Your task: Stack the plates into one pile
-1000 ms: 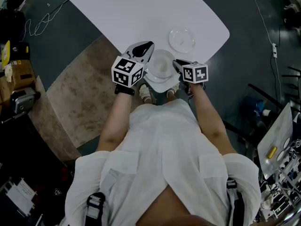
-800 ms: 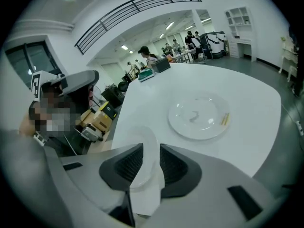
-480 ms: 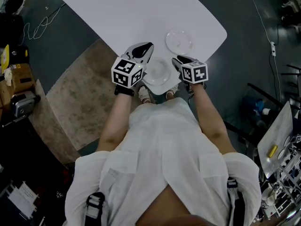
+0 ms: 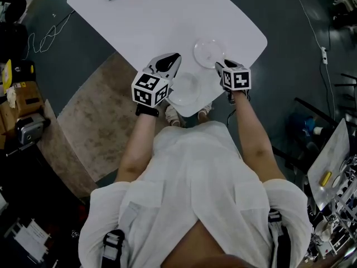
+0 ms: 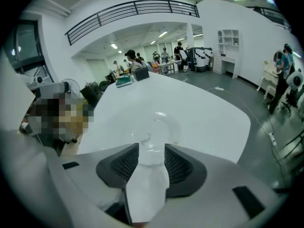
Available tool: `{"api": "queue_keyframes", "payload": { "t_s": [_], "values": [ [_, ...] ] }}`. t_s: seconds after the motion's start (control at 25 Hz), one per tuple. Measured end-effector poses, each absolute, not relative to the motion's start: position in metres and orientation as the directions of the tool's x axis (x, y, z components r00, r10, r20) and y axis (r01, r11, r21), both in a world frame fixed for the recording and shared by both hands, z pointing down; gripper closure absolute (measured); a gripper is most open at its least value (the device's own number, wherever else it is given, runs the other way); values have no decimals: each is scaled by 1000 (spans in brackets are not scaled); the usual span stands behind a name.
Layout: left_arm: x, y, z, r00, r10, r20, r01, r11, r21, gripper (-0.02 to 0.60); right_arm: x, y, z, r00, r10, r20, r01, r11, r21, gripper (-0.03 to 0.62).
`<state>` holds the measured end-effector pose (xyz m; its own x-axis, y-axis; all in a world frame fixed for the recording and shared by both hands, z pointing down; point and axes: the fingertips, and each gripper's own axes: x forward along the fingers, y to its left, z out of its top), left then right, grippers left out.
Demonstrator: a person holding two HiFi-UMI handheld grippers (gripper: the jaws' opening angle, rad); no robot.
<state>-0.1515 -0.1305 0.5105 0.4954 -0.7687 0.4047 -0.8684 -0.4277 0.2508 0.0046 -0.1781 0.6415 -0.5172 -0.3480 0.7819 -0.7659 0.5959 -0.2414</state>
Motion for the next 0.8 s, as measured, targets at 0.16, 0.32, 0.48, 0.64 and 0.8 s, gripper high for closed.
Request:
{"api": "queue_keyframes", "payload": {
  "t_s": [0.16, 0.32, 0.48, 0.64, 0.8],
  "values": [
    [-150, -134, 514, 495, -764, 415, -869, -427, 250, 558, 20, -203, 655, -455, -373, 809, -807, 558, -196, 384],
    [-150, -138, 517, 491, -760, 425, -871, -424, 249, 558, 27, -220, 669, -410, -356, 840, -825, 537, -175, 345],
    [-147, -142, 523, 493, -753, 436, -870, -423, 253, 558, 26, -230, 683, -372, -332, 867, -830, 536, -151, 325],
    [-144, -142, 527, 499, -744, 445, -867, -428, 257, 557, 23, -235, 692, -299, -342, 891, -802, 596, -41, 309],
    [-139, -146, 528, 509, -734, 449, -860, -440, 257, 557, 21, -240, 692, -301, -371, 878, -797, 604, -17, 307]
  ]
}}
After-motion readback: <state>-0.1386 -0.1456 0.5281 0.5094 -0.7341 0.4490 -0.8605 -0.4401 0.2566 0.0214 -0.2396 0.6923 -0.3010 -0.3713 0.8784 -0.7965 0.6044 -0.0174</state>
